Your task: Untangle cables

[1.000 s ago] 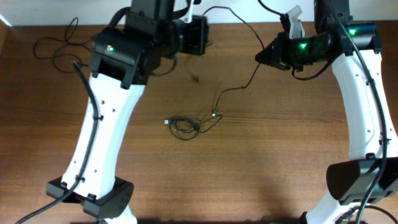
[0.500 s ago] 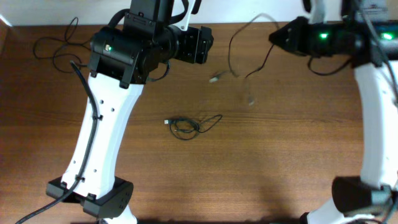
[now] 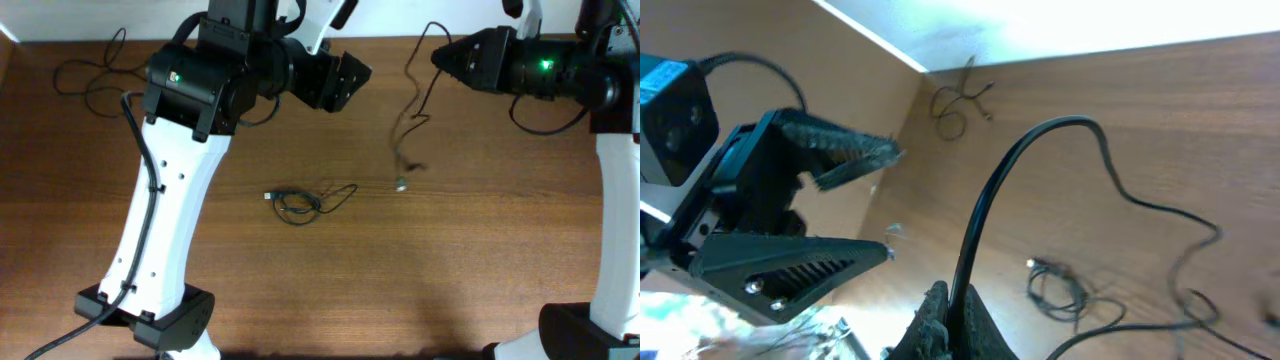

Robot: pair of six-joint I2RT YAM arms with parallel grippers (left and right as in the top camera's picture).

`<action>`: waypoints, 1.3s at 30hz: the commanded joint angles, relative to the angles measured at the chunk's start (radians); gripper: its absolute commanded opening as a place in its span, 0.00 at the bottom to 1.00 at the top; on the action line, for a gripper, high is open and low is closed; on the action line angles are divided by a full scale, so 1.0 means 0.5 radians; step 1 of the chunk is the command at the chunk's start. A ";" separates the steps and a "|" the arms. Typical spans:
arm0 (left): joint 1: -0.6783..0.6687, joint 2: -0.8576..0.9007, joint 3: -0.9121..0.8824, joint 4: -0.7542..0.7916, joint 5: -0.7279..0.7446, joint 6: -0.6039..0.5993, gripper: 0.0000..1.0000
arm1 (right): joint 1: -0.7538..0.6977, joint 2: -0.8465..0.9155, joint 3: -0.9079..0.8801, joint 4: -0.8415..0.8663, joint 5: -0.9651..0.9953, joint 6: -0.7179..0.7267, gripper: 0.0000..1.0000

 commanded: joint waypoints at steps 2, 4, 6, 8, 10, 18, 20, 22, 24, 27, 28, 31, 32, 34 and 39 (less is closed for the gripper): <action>-0.002 0.006 0.014 0.046 0.253 0.475 0.86 | 0.000 0.008 0.018 -0.104 -0.184 -0.016 0.04; -0.002 0.006 0.014 0.045 0.267 0.543 0.87 | 0.000 0.008 0.018 -0.192 -0.220 -0.089 0.04; -0.002 0.006 0.014 0.024 0.406 0.665 0.88 | 0.000 0.008 0.018 -0.229 -0.301 -0.144 0.04; -0.002 0.006 0.014 0.009 0.536 0.762 0.88 | 0.001 0.008 0.018 -0.259 -0.426 -0.192 0.04; -0.002 0.006 0.014 0.008 0.575 0.803 0.88 | 0.001 0.008 0.018 -0.297 -0.460 -0.195 0.04; -0.006 0.006 0.014 0.094 0.678 0.832 0.84 | 0.095 0.008 0.018 -0.391 -0.510 -0.242 0.04; -0.006 0.006 0.014 0.107 0.679 0.832 0.84 | 0.140 0.008 0.018 -0.389 -0.510 -0.241 0.04; -0.006 0.011 0.014 0.106 0.678 0.832 0.84 | 0.179 0.008 0.018 -0.388 -0.511 -0.240 0.04; -0.010 0.022 0.014 0.105 0.678 0.832 0.80 | 0.213 0.008 0.018 -0.385 -0.511 -0.240 0.04; -0.011 0.031 0.014 0.098 0.678 0.832 0.80 | 0.224 0.008 0.018 -0.389 -0.513 -0.240 0.04; -0.011 0.033 0.014 0.098 0.679 0.832 0.80 | 0.224 0.008 0.018 -0.390 -0.518 -0.240 0.04; -0.011 0.034 0.014 0.093 0.680 0.832 0.76 | 0.226 0.008 0.018 -0.390 -0.572 -0.240 0.04; -0.011 0.034 0.014 0.090 0.680 0.832 0.73 | 0.225 0.008 0.018 -0.391 -0.572 -0.240 0.04; -0.011 0.034 0.014 0.080 0.680 0.832 0.66 | 0.226 0.008 0.018 -0.391 -0.573 -0.240 0.04; -0.012 0.034 0.014 0.060 0.680 0.833 0.59 | 0.226 0.008 0.018 -0.424 -0.578 -0.240 0.04</action>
